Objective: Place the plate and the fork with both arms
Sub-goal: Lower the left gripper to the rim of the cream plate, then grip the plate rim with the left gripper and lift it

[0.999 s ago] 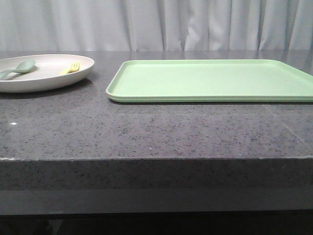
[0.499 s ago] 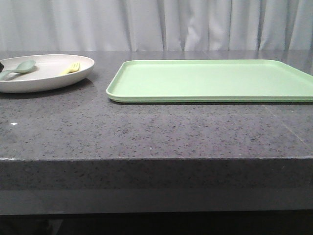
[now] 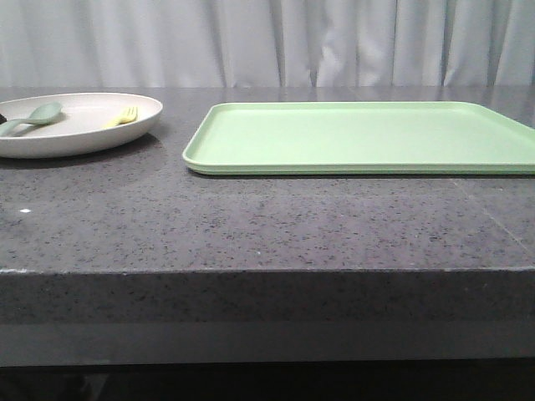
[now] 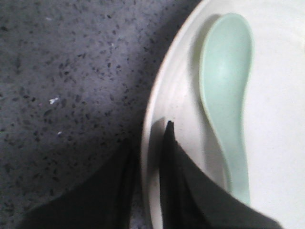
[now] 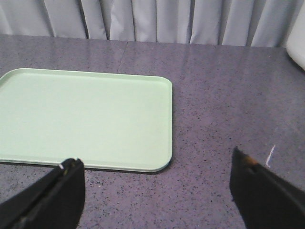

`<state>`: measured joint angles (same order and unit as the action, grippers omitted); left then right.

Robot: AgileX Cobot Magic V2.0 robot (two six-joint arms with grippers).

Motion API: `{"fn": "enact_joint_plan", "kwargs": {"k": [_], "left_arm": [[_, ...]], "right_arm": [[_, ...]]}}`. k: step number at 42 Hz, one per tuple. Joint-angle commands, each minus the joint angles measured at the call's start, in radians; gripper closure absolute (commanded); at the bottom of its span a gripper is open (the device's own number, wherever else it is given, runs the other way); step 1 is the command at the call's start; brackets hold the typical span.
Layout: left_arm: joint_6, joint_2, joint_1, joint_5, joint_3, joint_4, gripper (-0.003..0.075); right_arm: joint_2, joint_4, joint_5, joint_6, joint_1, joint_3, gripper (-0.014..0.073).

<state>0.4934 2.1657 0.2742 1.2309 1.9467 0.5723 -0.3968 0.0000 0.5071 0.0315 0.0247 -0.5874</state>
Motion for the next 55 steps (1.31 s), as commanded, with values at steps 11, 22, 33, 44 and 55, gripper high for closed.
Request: {"fn": "enact_joint_plan", "kwargs": {"k": [11,22,33,44,55], "left_arm": [[0.006,-0.057,-0.003,0.04,0.028,0.049,0.0738],[0.0,-0.071,-0.003,0.04,0.028,0.151,0.0738],[-0.066,-0.079,-0.003,0.04,0.028,0.211,0.0738],[-0.08,-0.079,-0.008,0.04,0.028,0.356,0.0738],[-0.144,-0.083,-0.099,0.04,0.028,0.363,0.0738]], "right_arm": [[-0.018,-0.013,-0.075,-0.003,-0.004,-0.033,-0.0042],[-0.018,-0.013,-0.075,-0.003,-0.004,-0.033,-0.0042],[-0.018,-0.013,-0.075,-0.003,-0.004,-0.033,-0.0042],[-0.018,-0.013,-0.075,-0.003,-0.004,-0.033,-0.0042],[-0.018,-0.013,-0.075,-0.003,-0.004,-0.033,-0.0042]]}}
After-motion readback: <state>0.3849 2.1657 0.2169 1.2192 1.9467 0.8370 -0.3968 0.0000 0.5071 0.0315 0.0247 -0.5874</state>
